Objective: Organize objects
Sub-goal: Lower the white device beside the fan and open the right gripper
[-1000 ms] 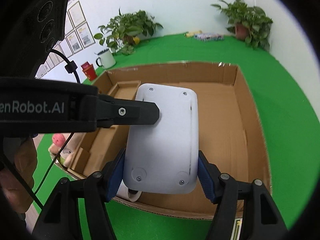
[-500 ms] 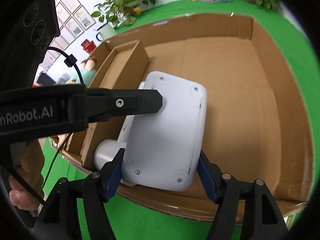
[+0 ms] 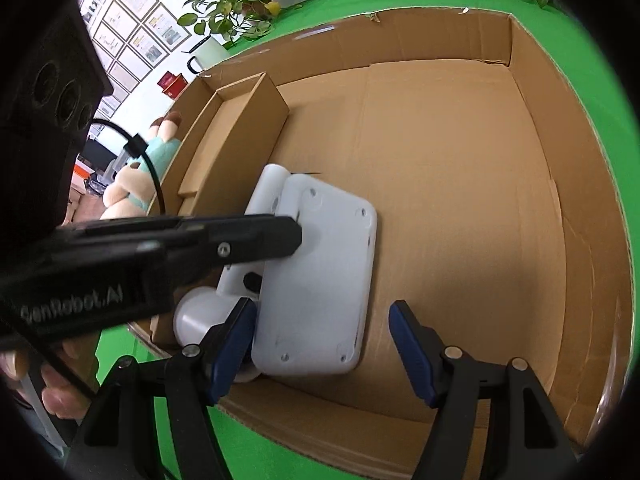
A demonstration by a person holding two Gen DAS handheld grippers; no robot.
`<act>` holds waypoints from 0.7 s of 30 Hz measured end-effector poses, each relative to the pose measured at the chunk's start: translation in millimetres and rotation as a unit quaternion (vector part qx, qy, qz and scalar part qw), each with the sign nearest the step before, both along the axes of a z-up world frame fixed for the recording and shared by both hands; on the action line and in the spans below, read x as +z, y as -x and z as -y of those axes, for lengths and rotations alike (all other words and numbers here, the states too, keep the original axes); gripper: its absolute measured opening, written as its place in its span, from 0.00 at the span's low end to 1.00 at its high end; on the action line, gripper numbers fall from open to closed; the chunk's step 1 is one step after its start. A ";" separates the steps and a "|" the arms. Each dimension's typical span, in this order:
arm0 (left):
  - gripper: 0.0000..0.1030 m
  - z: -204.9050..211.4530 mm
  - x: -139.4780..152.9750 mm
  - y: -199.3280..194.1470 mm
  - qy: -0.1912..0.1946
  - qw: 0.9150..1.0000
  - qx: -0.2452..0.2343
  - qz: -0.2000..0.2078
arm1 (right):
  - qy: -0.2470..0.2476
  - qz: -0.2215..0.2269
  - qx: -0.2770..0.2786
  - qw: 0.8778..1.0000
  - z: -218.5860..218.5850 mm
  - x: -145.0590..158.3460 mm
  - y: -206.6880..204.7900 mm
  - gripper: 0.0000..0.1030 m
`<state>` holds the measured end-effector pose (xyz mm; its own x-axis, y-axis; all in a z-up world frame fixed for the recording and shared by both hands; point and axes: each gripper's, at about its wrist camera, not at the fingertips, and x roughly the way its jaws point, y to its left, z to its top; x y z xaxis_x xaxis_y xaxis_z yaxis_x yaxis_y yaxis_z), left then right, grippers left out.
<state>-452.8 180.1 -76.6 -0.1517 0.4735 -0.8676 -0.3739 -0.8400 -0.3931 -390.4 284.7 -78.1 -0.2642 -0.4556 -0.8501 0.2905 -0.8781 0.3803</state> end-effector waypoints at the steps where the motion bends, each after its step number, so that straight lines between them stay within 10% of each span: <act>1: 0.11 0.6 -0.3 0.0 0.003 1.000 0.001 0.000 | 0.003 0.004 0.003 1.000 1.3 -2.3 3.0 0.65; 21: 0.14 6.5 -1.9 8.2 0.032 0.999 0.002 0.001 | 0.022 0.043 -0.025 0.999 4.2 -11.0 4.1 0.61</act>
